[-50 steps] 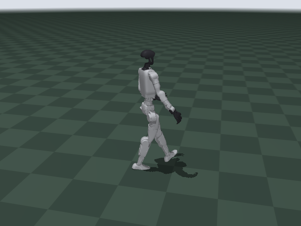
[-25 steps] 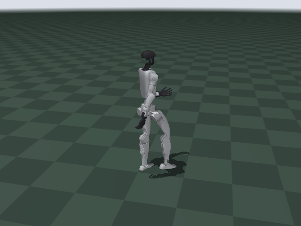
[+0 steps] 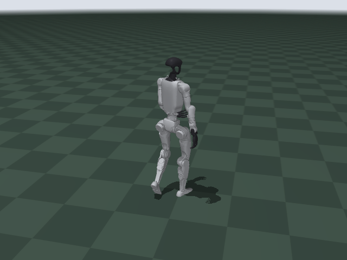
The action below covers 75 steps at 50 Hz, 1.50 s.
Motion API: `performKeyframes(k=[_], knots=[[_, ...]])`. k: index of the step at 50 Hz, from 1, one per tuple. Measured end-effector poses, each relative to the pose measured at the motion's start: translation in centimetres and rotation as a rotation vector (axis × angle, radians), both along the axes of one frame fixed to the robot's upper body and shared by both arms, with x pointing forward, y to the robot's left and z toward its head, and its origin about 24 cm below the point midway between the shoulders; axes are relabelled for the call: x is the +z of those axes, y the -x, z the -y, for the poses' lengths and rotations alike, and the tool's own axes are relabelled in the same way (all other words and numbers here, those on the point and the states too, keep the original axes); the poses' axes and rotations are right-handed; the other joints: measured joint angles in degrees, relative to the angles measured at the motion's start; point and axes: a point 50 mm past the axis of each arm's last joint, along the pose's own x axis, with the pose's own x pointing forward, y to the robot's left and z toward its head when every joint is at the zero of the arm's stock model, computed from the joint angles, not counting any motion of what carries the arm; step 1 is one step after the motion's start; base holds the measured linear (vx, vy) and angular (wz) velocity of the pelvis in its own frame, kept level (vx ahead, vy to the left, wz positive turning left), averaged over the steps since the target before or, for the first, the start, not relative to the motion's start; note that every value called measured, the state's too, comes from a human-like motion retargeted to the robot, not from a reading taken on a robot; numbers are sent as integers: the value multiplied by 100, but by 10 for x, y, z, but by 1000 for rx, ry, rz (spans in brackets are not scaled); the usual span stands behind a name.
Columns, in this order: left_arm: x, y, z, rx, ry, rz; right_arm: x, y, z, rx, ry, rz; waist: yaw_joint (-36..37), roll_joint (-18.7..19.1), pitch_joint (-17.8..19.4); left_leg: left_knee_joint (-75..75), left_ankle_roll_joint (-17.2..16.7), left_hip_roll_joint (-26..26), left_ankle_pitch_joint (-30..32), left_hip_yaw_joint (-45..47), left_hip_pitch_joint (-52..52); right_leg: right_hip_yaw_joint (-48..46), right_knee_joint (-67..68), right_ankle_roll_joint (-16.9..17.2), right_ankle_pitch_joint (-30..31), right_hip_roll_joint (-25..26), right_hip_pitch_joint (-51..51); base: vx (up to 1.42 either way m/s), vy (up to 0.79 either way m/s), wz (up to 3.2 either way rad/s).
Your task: Walk run
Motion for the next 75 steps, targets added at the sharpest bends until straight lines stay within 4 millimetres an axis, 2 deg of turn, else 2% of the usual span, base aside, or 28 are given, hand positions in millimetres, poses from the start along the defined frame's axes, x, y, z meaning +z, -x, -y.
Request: performKeyframes(k=[2, 6, 9, 12, 15, 16, 19, 22, 23, 25, 27, 30, 34, 38, 41, 43, 45, 47, 48, 50, 52, 53, 56, 59, 60, 66, 71, 75], knots=[[4, -4, 0, -8, -7, 30, 6, -27, 13, 34, 42, 94, 398, -99, 36, -390, -12, -190, -512, 94, -436, 98, -131, -29, -5, 96, 197, 72, -15, -48], [10, -9, -1, -38, -21, 67, 22, -72, 34, 87, 100, 263, 899, -79, 114, -2118, 490, -379, -1054, 131, -981, -196, -351, -96, -140, 386, 646, 67, -13, 9], [13, -13, -2, -38, -22, 82, 36, -98, 47, 107, 141, 369, 977, 12, 205, -3626, 906, -227, -1362, 1166, -1060, -441, -495, -118, -335, 672, 1067, 66, -12, 77], [14, -16, -3, -17, -20, 88, 45, -114, 53, 108, 166, 438, 874, 17, 216, -4838, 1034, -830, -2006, 1258, -1072, -1065, -658, -53, -434, 798, 1495, 87, -10, 105], [13, -15, -8, 15, -20, 75, 43, -115, 47, 95, 147, 449, 919, -51, 176, -5119, 1113, -888, -2108, 1723, -858, -1100, -522, 52, -337, 888, 1785, 87, -7, 27], [12, -13, -9, 27, -20, 68, 40, -112, 42, 85, 127, 440, 1018, -121, 154, -4946, 1303, -809, -2067, 1938, -763, -1048, -414, 124, -181, 837, 1841, 104, -2, -52], [8, -6, -16, 71, -26, 40, 25, -94, 21, 71, 34, 377, 1381, -274, 50, -4731, 1669, -676, -1699, 2160, -556, -1079, -1, 350, 837, 662, 2025, 100, -8, -92], [3, 3, -26, 125, -17, 8, 7, -61, -7, 99, -71, 255, 1408, -247, -93, -4302, 1731, -516, -1856, 1184, -526, -1031, 891, 456, 2551, 652, 1859, 115, 1, -9], [3, 4, -29, 140, -9, -1, 2, -48, -15, 110, -90, 212, 1276, -138, -86, -4101, 1731, -438, -1975, 873, -519, -834, 1436, 389, 2981, 803, 1619, 101, 14, 91], [3, 1, -31, 147, -6, -3, -5, -20, -25, 122, -103, 130, 1158, -93, 96, -3845, 1731, -354, -2263, 1168, -64, -1080, 3206, -37, 3196, 506, 1175, 92, 10, 106], [9, -10, -32, 126, -29, 28, -8, 5, -30, 126, -116, 50, 1088, 260, 110, -4033, 1731, -196, -2317, 875, 229, -990, 3513, 6, 3087, 886, 741, 78, 17, 113], [16, -26, -29, 98, -52, 66, -10, 42, -38, 129, -125, -71, 1000, 440, 103, -4149, 1731, -293, -2322, 511, 424, -492, 3898, 234, 2249, 1148, -13, 69, 12, 136], [32, -49, -21, 43, -64, 164, -7, 98, -55, 83, -143, -214, 411, 618, 156, -4285, 1658, -443, -2383, -256, 862, -464, 3165, 291, 1084, 750, -821, 75, 1, 246], [44, -65, -17, -4, -46, 235, 0, 138, -70, 28, -194, -347, -20, 466, 262, -4335, 1662, -798, -2540, -904, 1319, -488, 1346, 521, 1012, 42, -1111, 69, -13, 207], [51, -75, -21, -22, -54, 268, 4, 152, -79, 13, -233, -415, -226, 260, 471, -4309, 1601, -996, -2690, -1327, 1779, 134, 232, 659, 809, -52, -1375, 82, -28, 157], [54, -80, -27, -32, -73, 281, 5, 156, -80, 27, -255, -439, -223, 139, 605, -4320, 1526, -1070, -2773, -1496, 2106, 769, -335, 991, 615, 47, -1567, 74, -29, 77], [54, -80, -33, -40, -96, 278, 6, 155, -77, 53, -265, -448, -195, 43, 692, -4316, 1423, -1118, -2810, -1635, 2417, 891, -745, 1804, 443, 0, -1673, 78, -32, 50], [50, -77, -38, -32, -112, 257, 5, 150, -69, 88, -244, -444, -209, 56, 663, -4306, 1260, -1072, -2682, -1718, 2615, 382, -763, 1753, 360, -38, -1692, 96, -37, 47], [48, -74, -40, -20, -114, 243, 4, 146, -62, 103, -220, -439, -262, 70, 601, -4269, 1142, -1055, -2569, -1769, 2655, 704, -646, 1571, 308, 110, -1706, 75, -23, 62], [42, -67, -42, 2, -109, 211, 4, 138, -49, 112, -158, -415, -396, 131, 464, -4144, 830, -994, -2203, -1903, 2741, 212, -344, 1171, 303, 98, -1652, 95, -29, 99], [35, -56, -42, 13, -95, 184, 3, 130, -38, 84, -96, -367, -740, 255, 341, -3781, 358, -882, -1458, -2278, 2750, -10, -207, 1070, 796, 92, -1493, 110, -39, 167], [32, -51, -42, 16, -85, 170, 2, 126, -34, 58, -67, -337, -863, 337, 264, -3513, 69, -853, -911, -2451, 2684, 492, -87, 1070, 864, 234, -1427, 97, -39, 143], [20, -35, -32, 1, -51, 110, 1, 114, -27, -97, -25, -259, -716, 400, 57, -2109, -973, -721, 614, -2090, 2103, 500, 214, 740, 668, 242, -1200, 96, -42, 84], [19, -32, -25, 20, -45, 99, -2, 83, -20, -230, -43, -187, -595, 85, -53, -763, -1269, -623, 1425, -1098, 1369, 55, 185, 568, 488, -167, -822, 71, -31, 57], [19, -31, -26, 29, -48, 103, -3, 70, -19, -259, -56, -166, -543, 9, -67, -483, -1269, -518, 1411, -952, 1178, 158, 157, 424, 398, -31, -686, 76, -45, 27], [20, -25, -29, 44, -39, 117, 1, -30, -8, -190, -71, 117, 150, -279, 88, -143, -24, -145, -434, 302, -169, 264, -222, 168, 234, 240, 143, 73, -32, -40], [20, -20, -32, 51, -56, 116, 22, -107, -1, 41, -64, 359, 618, -166, 219, -2210, 602, -221, -1095, 574, -860, 24, -473, 19, -23, 740, 688, 66, -22, -4], [16, -15, -29, 83, -33, 92, 42, -148, 3, 222, 18, 505, 619, -28, 337, -4191, 1080, -436, -1571, 1291, -981, -278, -606, -39, -340, 1074, 1232, 71, -17, 50]])
